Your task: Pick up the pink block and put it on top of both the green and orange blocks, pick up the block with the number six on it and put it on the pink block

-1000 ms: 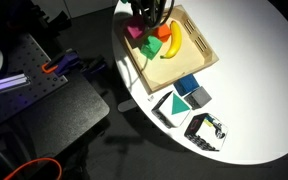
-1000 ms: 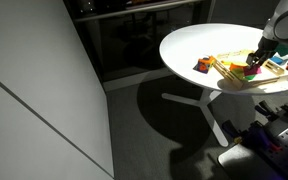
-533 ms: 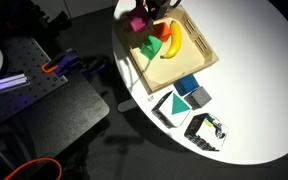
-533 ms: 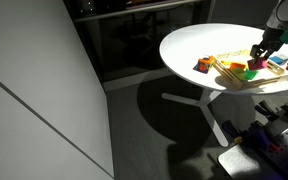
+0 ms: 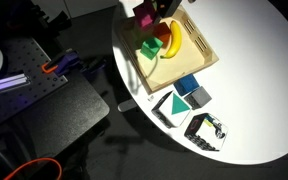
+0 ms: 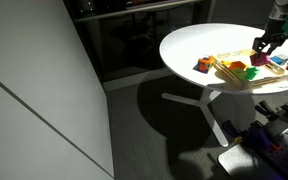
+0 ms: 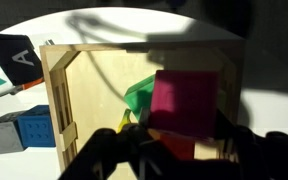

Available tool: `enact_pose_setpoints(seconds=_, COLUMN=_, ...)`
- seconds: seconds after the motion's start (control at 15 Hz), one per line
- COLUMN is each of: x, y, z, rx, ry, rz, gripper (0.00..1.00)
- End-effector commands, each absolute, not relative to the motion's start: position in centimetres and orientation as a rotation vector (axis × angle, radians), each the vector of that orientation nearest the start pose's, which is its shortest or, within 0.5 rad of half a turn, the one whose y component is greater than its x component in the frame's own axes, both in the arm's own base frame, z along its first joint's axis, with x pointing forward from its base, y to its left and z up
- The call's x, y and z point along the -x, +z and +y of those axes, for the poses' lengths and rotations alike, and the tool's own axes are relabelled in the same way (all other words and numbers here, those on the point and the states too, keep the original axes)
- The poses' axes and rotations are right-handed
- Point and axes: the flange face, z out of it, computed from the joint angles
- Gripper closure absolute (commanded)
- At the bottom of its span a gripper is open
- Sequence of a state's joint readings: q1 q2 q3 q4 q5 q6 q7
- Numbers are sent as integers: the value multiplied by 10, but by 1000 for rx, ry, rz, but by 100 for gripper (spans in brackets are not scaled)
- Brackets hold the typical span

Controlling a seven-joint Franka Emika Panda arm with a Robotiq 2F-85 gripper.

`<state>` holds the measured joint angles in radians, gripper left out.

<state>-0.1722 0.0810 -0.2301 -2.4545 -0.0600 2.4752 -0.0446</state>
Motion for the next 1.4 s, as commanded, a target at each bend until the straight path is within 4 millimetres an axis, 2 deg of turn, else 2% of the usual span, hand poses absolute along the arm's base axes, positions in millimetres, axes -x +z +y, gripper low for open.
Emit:
enact_pose_setpoints(seconds=0.0, x=-454, y=260, z=-200, rx=3101, ry=182, rz=504, gripper=64)
enact_pose_setpoints(seconds=0.67, x=-486, y=239, z=-218, rx=3065, ry=328, rz=553, gripper=64)
enact_pose_setpoints(seconds=1.33, x=-510, y=223, z=-233, rx=3066, ry=391, rz=562, gripper=64)
